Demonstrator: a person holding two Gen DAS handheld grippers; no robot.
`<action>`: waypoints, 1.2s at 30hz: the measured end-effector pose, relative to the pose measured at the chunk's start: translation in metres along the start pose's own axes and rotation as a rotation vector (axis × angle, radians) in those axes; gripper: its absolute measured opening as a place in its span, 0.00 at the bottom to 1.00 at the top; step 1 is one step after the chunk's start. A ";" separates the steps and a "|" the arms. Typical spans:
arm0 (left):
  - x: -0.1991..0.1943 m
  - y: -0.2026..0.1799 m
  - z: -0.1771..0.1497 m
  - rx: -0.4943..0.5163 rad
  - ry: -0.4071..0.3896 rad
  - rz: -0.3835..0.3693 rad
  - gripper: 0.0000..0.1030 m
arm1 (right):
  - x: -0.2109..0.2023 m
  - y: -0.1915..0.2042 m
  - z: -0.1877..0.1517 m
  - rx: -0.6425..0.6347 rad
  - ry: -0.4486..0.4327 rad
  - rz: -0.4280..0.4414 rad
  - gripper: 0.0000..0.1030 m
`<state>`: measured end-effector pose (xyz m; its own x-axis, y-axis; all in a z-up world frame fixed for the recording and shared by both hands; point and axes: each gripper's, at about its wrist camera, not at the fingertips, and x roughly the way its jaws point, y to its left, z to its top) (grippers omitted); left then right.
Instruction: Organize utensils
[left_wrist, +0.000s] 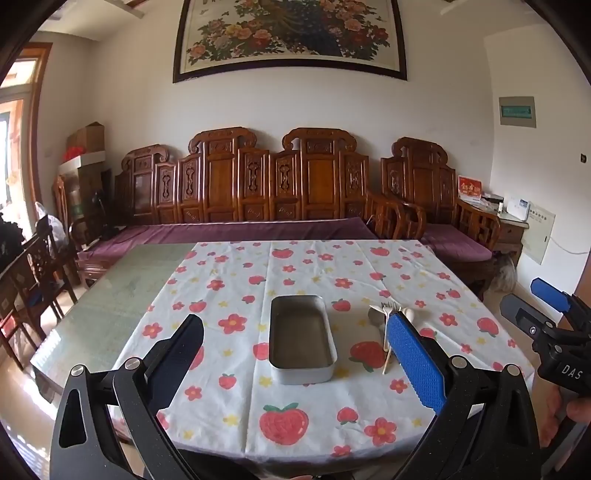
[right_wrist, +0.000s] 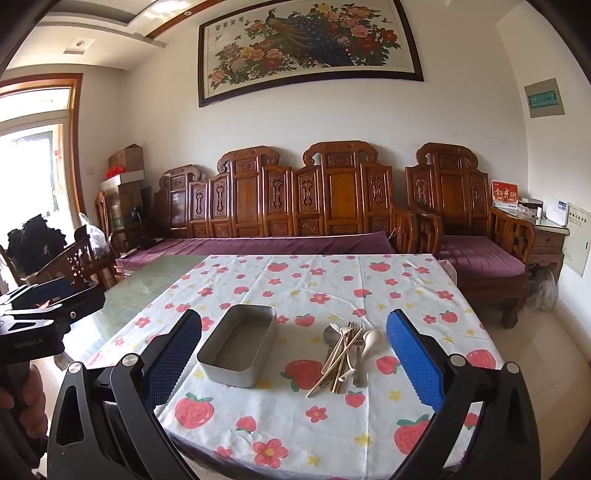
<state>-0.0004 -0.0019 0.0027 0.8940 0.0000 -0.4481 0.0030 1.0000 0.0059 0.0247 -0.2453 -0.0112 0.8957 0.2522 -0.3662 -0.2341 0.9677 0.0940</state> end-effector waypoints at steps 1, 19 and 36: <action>-0.001 -0.003 0.005 0.000 -0.001 0.000 0.94 | 0.000 0.000 0.000 0.000 0.000 0.001 0.98; -0.013 -0.012 0.024 0.002 -0.005 -0.001 0.94 | -0.001 -0.001 0.001 0.002 -0.001 0.000 0.98; -0.014 -0.009 0.019 0.001 -0.009 -0.005 0.94 | -0.004 -0.002 0.003 0.004 -0.004 0.001 0.98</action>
<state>-0.0047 -0.0107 0.0258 0.8978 -0.0047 -0.4403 0.0078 1.0000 0.0051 0.0232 -0.2478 -0.0069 0.8969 0.2530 -0.3627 -0.2335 0.9675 0.0976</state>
